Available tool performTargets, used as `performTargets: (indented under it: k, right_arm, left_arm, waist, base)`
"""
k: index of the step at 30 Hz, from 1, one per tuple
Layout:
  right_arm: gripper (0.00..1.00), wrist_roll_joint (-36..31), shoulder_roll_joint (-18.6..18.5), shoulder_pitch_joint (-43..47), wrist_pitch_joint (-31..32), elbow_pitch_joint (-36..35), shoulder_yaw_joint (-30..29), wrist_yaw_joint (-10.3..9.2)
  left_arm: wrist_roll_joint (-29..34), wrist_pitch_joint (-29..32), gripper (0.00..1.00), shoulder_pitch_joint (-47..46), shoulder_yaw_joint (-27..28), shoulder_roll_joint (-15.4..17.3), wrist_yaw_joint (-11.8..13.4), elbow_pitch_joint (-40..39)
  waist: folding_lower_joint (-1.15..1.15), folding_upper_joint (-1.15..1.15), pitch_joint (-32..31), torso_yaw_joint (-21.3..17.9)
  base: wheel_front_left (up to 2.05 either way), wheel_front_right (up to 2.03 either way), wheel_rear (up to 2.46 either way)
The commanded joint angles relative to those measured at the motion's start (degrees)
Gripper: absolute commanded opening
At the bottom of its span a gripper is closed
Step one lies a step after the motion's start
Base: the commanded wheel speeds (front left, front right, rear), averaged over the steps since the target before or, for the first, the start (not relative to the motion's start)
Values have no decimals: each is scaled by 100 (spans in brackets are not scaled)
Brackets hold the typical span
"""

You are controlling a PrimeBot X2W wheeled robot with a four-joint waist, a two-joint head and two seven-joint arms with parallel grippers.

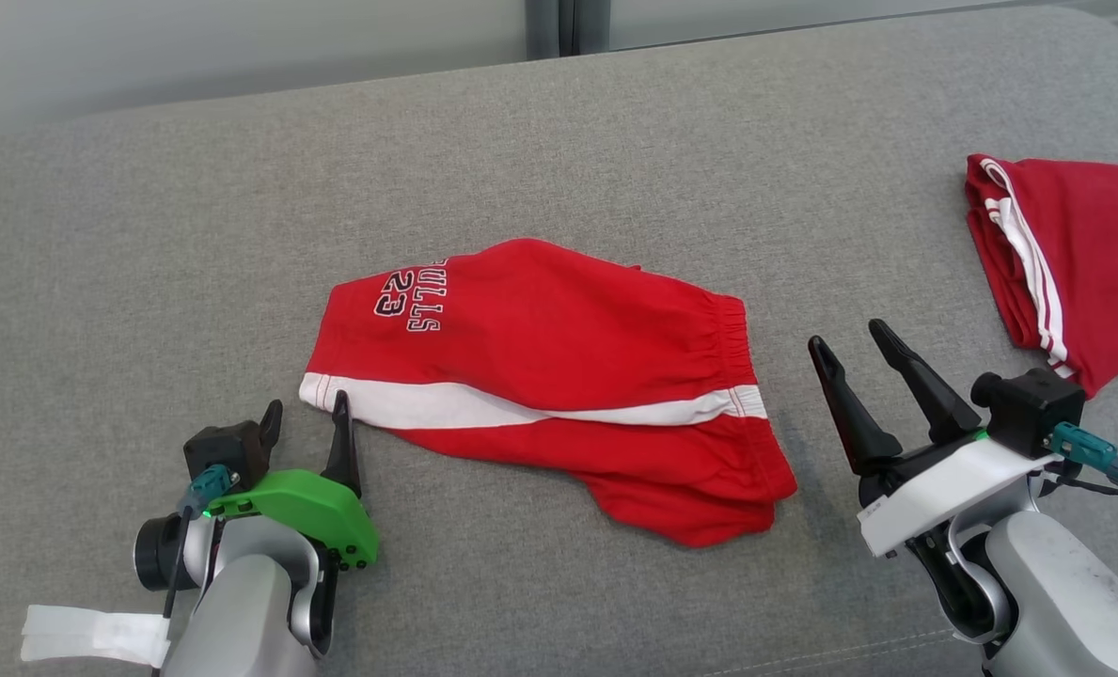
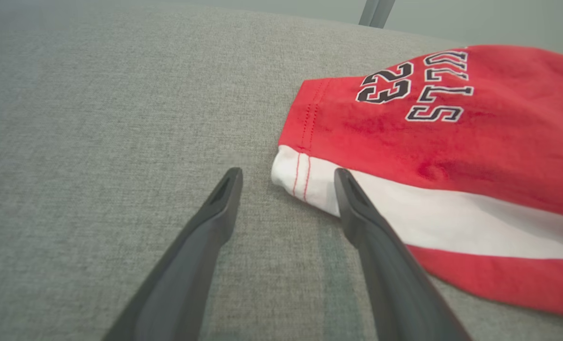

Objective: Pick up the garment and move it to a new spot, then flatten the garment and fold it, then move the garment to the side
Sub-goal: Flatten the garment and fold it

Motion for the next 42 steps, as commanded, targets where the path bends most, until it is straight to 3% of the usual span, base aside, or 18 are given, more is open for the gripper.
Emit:
performTargets:
  k: [1,7,8,10,16,25,31,32,33,34,35,36,42]
  right_arm:
    - [100,-32,11,-39,-13,-14,-16,-2]
    - [100,-9,28,-17,-13,7,-16,-2]
    - [100,-11,34,-21,-13,3,-21,-2]
    - [100,-23,48,-31,-13,-7,-21,-2]
    - [100,-23,95,-60,-13,-62,-28,-2]
    - [100,-89,214,-122,-13,-109,-66,-2]
    - [100,-60,281,-335,-13,-74,180,-2]
    - [100,-26,291,-379,-13,-48,239,-2]
    - [100,10,292,-415,-13,-8,304,-2]
    - [100,58,289,-446,-12,60,390,-2]
    - [100,97,274,-482,-13,135,484,-2]
    - [100,144,257,-522,-13,200,584,-2]
    - [100,469,233,-550,-13,342,984,-2]
  left_arm:
    - [83,-15,100,-100,57,17,-43,49]
    - [131,-15,100,-171,166,4,-171,251]
    - [141,-15,60,-185,184,1,-191,269]
    - [133,-15,0,-209,220,-4,-227,328]
    - [252,-14,0,-232,304,-10,-292,215]
    - [532,-14,0,102,377,-20,-37,95]
    - [588,-15,0,194,380,-22,-44,160]
    - [595,-15,4,205,376,-23,-32,164]
    - [597,-15,16,220,365,-24,-21,168]
    - [575,-15,38,227,363,-25,-22,168]
    - [537,-15,81,228,351,-26,-31,145]
    - [493,-15,100,227,331,-26,-38,104]
    - [357,-15,100,272,149,-24,20,-187]
  waist:
    - [0,0,28,-40]
    - [0,0,62,-138]
    - [0,0,68,-148]
    - [0,0,78,-172]
    - [0,0,45,-107]
    - [0,0,-110,452]
    - [0,0,-125,632]
    - [0,0,-130,647]
    - [0,0,-133,659]
    - [0,0,-136,667]
    - [0,0,-139,672]
    - [0,0,-142,677]
    - [0,0,-130,694]
  base:
    - [0,0,0]
    - [0,0,0]
    - [0,0,0]
    - [0,0,0]
    - [0,0,0]
    - [0,0,0]
    - [0,0,0]
    - [0,0,0]
    - [0,0,0]
    - [0,0,0]
    - [0,0,0]
    - [0,0,0]
    - [0,0,0]
